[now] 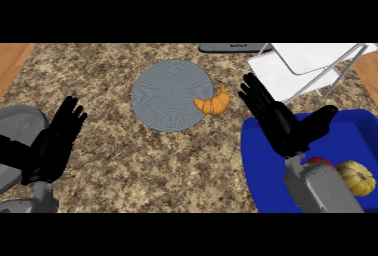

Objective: Pick the tomato from the tray and place it in the tiered shelf

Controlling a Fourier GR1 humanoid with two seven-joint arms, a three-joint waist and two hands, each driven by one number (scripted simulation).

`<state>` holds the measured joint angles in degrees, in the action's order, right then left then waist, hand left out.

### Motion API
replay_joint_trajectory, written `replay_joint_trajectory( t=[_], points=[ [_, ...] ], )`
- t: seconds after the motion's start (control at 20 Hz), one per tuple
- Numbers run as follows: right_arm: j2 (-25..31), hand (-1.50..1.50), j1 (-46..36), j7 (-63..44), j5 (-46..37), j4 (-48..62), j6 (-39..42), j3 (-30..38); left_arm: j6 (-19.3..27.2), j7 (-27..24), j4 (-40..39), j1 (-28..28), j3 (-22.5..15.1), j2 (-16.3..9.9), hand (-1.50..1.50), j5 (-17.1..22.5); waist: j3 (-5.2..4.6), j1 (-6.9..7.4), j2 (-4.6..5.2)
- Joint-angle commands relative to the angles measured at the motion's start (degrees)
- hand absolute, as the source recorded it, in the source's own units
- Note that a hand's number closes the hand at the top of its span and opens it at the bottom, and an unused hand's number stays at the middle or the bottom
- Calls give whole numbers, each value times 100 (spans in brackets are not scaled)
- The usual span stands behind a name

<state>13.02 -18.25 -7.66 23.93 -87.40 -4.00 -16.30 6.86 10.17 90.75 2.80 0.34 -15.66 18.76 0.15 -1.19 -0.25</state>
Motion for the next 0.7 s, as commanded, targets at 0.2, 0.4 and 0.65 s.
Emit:
replay_joint_trajectory(
  t=[0.2, 0.4, 0.65],
  points=[
    [2097, -150, 342, 453, 701, 594, 2047, 1507, -53, -665, -21, 306, -573, -311, 0, -1188, 5, -24, 56],
    [2576, 150, 525, 497, -473, 774, 1113, 1537, 1, -545, -46, 292, -571, -245, 0, -1112, -113, -369, 78],
    [1948, -150, 1119, 2492, -797, 2207, 75, 2443, 28, -690, -251, 438, -1028, -4, 0, -1477, 23, -35, 129]
  ],
)
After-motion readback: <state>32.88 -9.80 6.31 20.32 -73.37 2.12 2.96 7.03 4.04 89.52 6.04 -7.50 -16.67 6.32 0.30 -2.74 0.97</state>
